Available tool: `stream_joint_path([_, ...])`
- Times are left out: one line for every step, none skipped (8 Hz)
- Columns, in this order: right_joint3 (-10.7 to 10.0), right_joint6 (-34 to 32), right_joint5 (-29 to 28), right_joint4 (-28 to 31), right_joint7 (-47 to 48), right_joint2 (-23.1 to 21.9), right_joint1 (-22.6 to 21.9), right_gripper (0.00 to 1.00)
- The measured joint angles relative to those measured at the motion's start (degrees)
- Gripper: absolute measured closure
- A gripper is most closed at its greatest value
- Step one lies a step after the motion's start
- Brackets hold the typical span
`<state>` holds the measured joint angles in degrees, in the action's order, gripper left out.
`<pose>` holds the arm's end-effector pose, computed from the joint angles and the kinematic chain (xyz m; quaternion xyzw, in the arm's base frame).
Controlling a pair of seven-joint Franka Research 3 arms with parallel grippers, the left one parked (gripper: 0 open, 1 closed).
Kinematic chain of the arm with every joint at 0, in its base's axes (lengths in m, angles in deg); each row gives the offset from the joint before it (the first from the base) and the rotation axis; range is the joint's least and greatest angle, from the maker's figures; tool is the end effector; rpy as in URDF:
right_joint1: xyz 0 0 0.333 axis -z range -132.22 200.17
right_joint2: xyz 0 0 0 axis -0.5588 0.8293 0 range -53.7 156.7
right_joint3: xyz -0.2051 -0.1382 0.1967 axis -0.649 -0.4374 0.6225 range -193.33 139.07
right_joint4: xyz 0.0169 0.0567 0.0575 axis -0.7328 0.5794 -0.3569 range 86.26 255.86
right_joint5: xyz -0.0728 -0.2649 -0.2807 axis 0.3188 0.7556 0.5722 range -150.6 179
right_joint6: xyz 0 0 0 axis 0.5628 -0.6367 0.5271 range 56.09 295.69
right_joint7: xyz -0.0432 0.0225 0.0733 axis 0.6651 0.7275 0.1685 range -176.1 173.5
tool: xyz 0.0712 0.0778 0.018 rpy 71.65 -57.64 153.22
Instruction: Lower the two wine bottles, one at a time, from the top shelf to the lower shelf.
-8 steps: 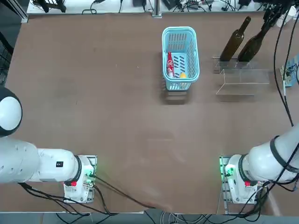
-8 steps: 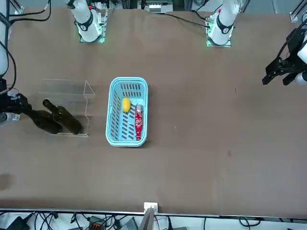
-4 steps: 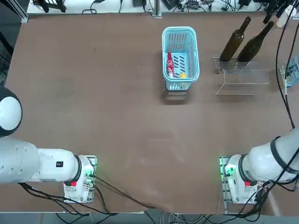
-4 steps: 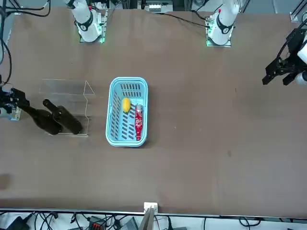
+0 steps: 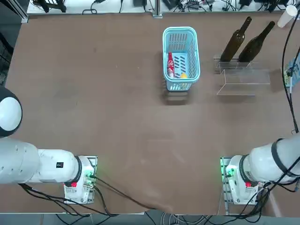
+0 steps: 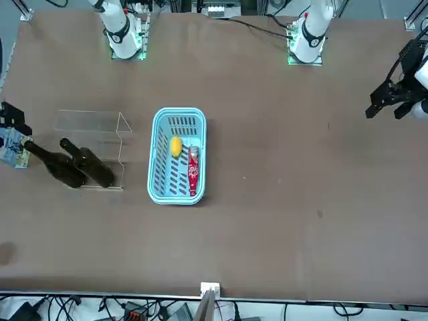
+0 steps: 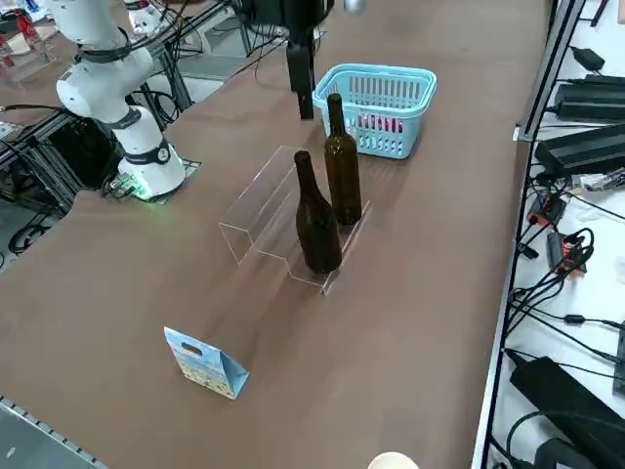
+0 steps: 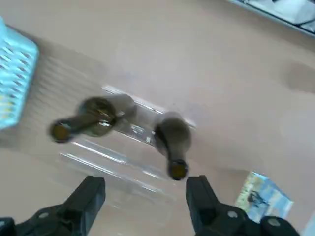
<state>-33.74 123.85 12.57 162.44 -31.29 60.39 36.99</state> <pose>0.5995 -0.0931 0.5986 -0.9841 -0.1770 -0.0121 0.0014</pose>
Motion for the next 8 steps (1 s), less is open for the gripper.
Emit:
stream_joint_path([0.45,-0.74,-1.19,-0.30,3.12,-1.04,-0.20,0.00])
stream_joint_path([1.30,-1.32,-1.70,-0.34,6.96,-1.69,-0.22,0.00])
stream_joint_path([2.83,-1.63,-1.85,-0.35,11.23,-2.01,-0.25,0.00])
stream_joint_path([4.86,-1.77,-1.89,-0.35,15.45,-2.21,-0.32,0.00])
stream_joint_path([6.89,-1.89,-1.90,-0.35,18.41,-2.46,-0.41,0.00])
stream_joint_path([8.18,-2.32,-1.87,-0.33,20.48,-2.85,-0.66,0.00])
stream_joint_path([8.56,-2.80,-1.82,0.05,21.78,-3.22,-1.22,0.00])
stream_joint_path([8.59,-2.84,-1.48,1.27,22.44,-3.69,-1.73,0.00])
